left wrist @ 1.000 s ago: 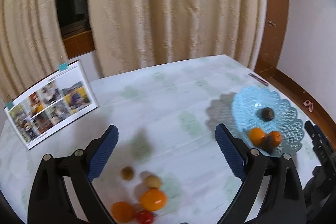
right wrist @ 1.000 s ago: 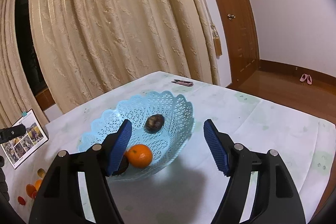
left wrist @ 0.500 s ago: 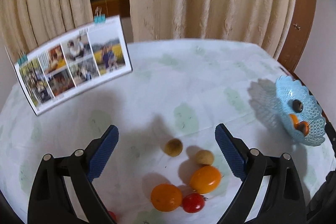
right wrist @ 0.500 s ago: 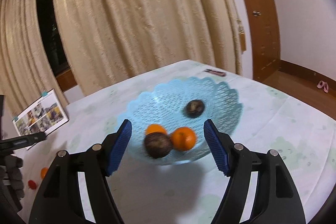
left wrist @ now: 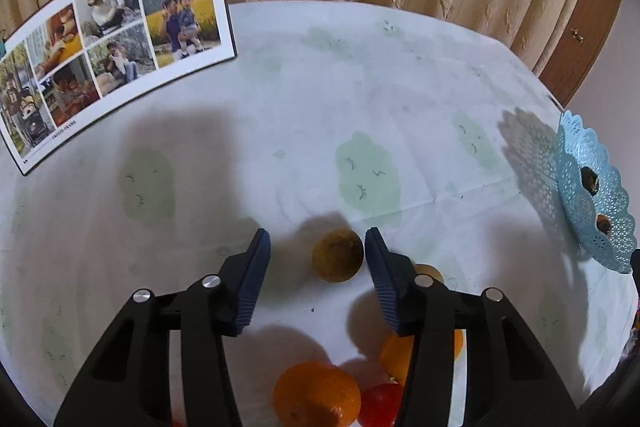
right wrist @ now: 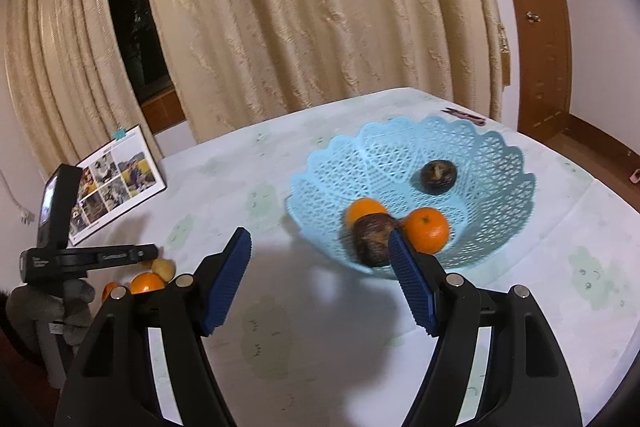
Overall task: Organize fruits
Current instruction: 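Grasp a small yellow-brown fruit with the left tool, then grasp an orange with the right tool while the left tool holds the small fruit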
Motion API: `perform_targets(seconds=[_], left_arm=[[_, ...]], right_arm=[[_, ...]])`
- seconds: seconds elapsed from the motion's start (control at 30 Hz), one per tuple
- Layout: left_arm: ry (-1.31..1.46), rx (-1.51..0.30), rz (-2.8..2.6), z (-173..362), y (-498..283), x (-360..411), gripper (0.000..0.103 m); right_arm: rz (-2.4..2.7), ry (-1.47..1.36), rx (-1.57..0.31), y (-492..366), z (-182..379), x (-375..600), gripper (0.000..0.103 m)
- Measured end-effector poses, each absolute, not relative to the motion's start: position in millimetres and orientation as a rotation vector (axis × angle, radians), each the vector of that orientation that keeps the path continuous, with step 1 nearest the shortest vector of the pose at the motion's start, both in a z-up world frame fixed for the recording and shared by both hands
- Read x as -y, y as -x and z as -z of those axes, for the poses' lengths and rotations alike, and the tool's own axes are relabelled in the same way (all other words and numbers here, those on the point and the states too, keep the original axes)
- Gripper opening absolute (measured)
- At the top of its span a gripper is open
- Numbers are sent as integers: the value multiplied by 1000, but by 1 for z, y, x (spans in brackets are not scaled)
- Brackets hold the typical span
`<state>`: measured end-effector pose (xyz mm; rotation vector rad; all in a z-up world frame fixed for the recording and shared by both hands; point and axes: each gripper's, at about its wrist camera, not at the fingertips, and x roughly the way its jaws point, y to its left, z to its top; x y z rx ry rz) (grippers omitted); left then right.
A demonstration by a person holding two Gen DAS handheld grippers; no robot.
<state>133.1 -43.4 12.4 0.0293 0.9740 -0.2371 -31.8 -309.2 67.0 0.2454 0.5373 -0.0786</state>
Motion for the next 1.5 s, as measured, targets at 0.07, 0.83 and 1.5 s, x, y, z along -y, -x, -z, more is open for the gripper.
perform_targets(seconds=[0.07, 0.83, 1.5], left_arm=[[-39, -973, 240, -10, -133, 46, 46], [18, -767, 219, -82, -110, 18, 26], [45, -712, 228, -103, -98, 12, 26]], right_arm=[[57, -241, -551, 29, -66, 303, 73], [-283, -212, -802, -29, -46, 197, 73], [-338, -207, -937, -55, -18, 170, 43]])
